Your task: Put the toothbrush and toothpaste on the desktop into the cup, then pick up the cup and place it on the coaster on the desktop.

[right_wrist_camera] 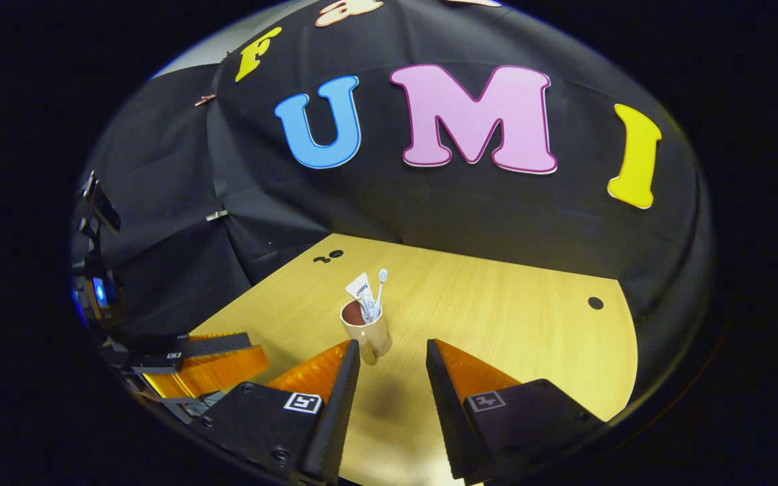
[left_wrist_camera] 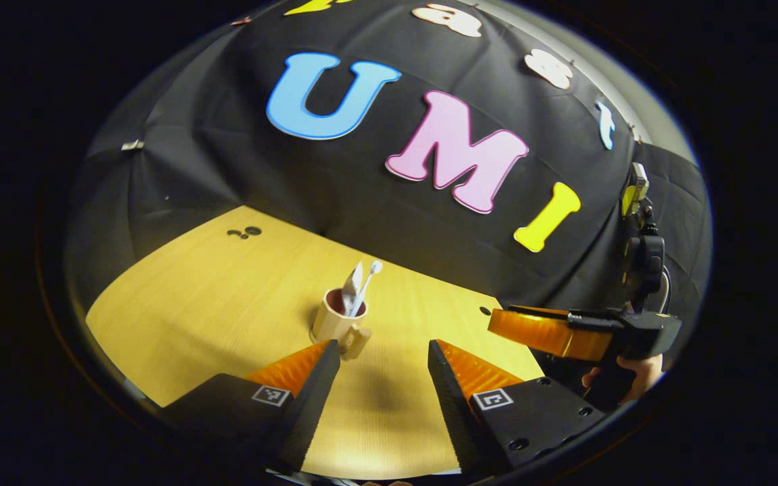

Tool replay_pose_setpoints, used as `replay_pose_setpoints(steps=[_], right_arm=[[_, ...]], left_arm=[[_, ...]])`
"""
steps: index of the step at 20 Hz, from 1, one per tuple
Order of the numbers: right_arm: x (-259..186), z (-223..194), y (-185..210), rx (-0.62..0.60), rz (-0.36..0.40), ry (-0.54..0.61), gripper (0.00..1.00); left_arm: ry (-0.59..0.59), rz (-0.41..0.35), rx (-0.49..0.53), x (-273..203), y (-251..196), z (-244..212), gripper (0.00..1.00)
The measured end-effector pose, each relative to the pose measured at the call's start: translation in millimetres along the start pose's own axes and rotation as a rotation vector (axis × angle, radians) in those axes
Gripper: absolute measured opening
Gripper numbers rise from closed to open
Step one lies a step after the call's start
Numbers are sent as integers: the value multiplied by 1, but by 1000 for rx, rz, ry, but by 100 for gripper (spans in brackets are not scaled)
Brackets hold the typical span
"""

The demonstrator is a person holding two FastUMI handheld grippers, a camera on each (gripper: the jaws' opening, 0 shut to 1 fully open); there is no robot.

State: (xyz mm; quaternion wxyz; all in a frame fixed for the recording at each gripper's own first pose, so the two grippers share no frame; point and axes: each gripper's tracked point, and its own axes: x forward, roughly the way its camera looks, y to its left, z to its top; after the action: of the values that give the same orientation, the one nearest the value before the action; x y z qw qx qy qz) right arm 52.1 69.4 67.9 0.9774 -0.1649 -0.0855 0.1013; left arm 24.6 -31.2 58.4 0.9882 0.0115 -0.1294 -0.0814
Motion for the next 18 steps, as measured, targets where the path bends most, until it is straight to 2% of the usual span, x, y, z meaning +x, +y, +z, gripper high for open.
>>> replay_pose_setpoints(steps=[2,3,4,5,6,7,18], right_arm=[[-15,-5,-5,23,-11,-10,62],[-20,-7,-7,42,-18,-16,56],[-25,-8,-11,58,-29,-27,62],[-29,-9,-15,76,-36,-34,56],[-34,-13,-15,95,-31,-32,62],[-36,-17,-17,109,-34,-31,64],[-51,-28,-41,177,-76,-31,65]], left_arm=[[2,-21,58,3,-12,1,83],[7,-33,83,5,-20,2,83],[12,-43,103,5,-26,0,83],[18,-53,117,6,-31,-1,83],[23,-62,126,3,-34,4,83],[28,-72,130,7,-40,4,83],[67,-101,160,7,-60,-10,83]])
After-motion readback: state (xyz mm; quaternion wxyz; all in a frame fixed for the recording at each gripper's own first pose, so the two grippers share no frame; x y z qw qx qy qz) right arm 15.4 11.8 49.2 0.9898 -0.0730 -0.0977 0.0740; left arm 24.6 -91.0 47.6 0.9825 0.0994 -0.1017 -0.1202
